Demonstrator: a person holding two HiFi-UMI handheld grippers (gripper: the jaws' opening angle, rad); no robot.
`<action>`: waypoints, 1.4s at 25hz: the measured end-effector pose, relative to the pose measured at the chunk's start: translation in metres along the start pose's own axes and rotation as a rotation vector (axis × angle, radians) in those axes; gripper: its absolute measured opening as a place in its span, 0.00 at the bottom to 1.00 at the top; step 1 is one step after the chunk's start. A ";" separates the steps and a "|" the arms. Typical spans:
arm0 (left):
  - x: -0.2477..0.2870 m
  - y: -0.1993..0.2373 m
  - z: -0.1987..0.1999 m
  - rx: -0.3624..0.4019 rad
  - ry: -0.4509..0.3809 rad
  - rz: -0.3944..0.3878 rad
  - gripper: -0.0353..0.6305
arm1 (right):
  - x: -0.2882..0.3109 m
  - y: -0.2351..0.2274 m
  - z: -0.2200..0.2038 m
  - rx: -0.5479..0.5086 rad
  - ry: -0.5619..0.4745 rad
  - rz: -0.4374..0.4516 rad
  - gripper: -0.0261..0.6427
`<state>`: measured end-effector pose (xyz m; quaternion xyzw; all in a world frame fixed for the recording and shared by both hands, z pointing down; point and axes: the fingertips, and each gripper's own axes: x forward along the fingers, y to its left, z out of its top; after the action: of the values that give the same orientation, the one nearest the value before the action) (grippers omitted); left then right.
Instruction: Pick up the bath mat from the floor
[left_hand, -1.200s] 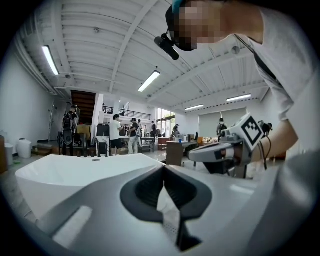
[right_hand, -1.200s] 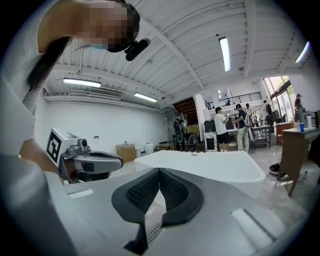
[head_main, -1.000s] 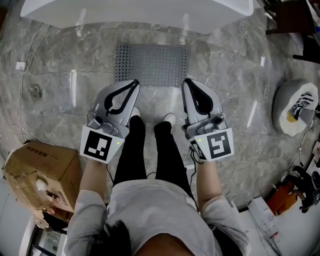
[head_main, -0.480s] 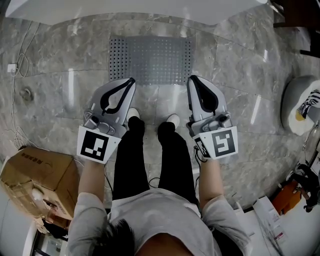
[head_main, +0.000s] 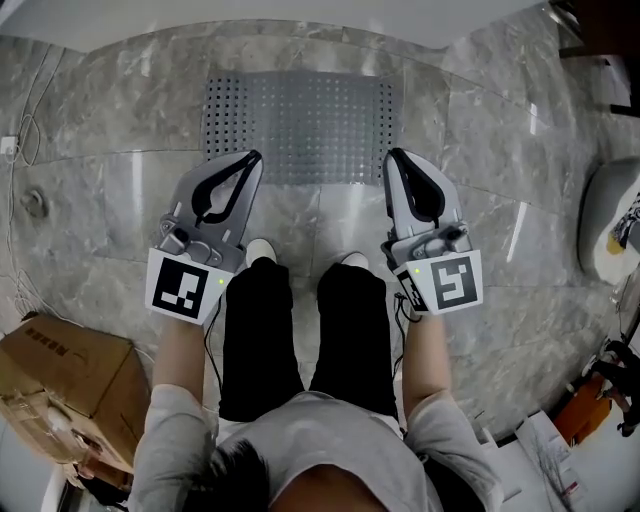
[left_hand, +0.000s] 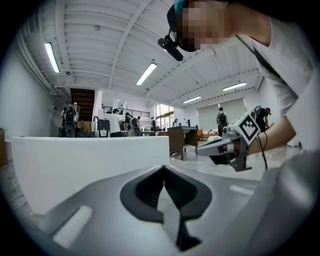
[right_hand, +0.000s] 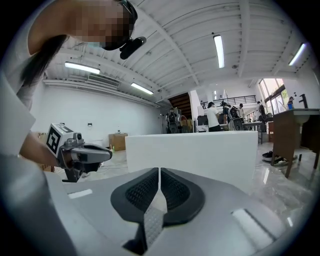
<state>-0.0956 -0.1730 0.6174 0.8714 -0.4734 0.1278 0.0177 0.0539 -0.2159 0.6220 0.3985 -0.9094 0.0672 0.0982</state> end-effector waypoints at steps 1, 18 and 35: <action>0.004 0.000 -0.015 0.008 0.000 0.002 0.06 | 0.004 -0.002 -0.015 -0.001 -0.002 -0.002 0.06; 0.060 0.007 -0.198 0.046 -0.032 0.036 0.06 | 0.054 -0.042 -0.196 -0.029 -0.038 -0.005 0.08; 0.018 0.054 -0.339 0.001 0.129 0.294 0.06 | 0.048 -0.080 -0.327 0.098 0.069 -0.089 0.21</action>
<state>-0.2013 -0.1660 0.9444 0.7826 -0.5937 0.1850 0.0286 0.1219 -0.2387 0.9540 0.4402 -0.8826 0.1208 0.1128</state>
